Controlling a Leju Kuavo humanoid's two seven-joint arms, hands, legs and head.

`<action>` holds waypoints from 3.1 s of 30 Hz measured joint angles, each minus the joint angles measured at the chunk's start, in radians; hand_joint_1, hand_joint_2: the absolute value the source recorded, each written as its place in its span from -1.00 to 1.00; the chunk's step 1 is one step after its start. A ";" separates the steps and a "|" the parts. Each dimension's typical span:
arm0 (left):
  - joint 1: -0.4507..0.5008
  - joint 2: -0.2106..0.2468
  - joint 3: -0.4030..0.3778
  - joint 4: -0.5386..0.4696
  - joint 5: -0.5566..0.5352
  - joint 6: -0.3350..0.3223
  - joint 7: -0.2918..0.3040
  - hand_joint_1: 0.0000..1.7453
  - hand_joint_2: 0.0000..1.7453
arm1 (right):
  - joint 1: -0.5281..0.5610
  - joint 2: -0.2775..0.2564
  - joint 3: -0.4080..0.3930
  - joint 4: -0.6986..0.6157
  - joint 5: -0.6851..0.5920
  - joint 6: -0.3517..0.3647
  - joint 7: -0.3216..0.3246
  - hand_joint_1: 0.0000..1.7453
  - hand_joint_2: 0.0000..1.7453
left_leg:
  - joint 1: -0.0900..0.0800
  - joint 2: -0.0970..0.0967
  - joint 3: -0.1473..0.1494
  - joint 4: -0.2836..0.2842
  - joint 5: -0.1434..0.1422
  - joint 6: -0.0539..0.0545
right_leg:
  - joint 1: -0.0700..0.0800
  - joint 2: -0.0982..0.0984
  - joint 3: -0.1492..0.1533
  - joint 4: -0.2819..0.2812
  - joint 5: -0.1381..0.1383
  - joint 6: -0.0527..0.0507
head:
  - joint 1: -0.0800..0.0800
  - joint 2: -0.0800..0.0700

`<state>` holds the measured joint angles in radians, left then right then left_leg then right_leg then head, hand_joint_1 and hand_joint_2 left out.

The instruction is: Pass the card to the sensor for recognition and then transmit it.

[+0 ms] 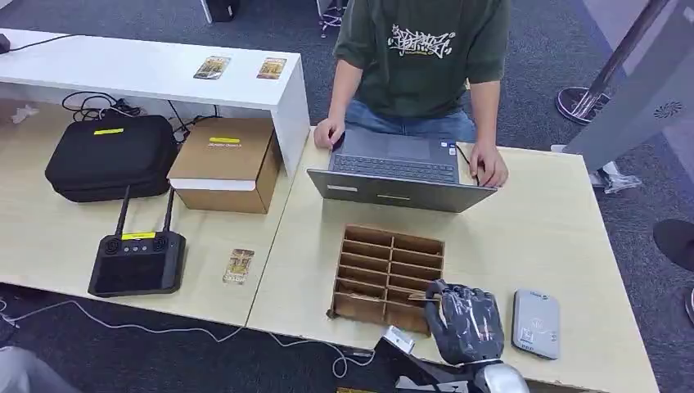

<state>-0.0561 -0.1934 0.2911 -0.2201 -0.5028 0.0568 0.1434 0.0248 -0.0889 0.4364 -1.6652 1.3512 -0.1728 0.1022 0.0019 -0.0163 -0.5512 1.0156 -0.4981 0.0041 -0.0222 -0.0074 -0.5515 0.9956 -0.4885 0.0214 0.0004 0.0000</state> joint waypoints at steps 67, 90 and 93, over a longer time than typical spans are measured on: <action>0.011 0.004 0.068 0.000 -0.011 0.010 -0.012 -1.00 -1.00 | -0.012 0.201 -0.397 -0.316 -0.320 -0.367 -0.216 1.00 1.00 | 0.001 0.003 0.001 0.000 0.003 -0.002 | 0.001 0.003 0.000 0.001 0.004 -0.001 | 0.000 0.000; -0.036 0.004 0.054 0.000 -0.125 -0.034 0.047 -1.00 -1.00 | -0.800 0.203 -0.281 0.500 -0.238 -0.173 -0.136 1.00 1.00 | 0.001 0.003 -0.001 0.000 0.010 -0.004 | 0.000 0.004 -0.003 0.004 0.009 -0.003 | 0.000 0.000; -0.043 0.002 0.051 0.000 -0.133 -0.039 0.053 -1.00 -1.00 | -0.863 0.210 -0.275 0.600 -0.226 -0.174 -0.137 1.00 1.00 | 0.001 0.002 -0.001 0.000 0.010 -0.004 | 0.000 0.003 -0.003 0.004 0.009 -0.003 | 0.000 0.000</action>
<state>-0.0989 -0.1911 0.3422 -0.2201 -0.6355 0.0175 0.1965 -0.8378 0.1209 0.1610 -1.0650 1.1254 -0.3471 -0.0347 0.0027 -0.0144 -0.5522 1.0157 -0.4878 0.0002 -0.0217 -0.0046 -0.5550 1.0001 -0.4795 0.0185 0.0004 0.0000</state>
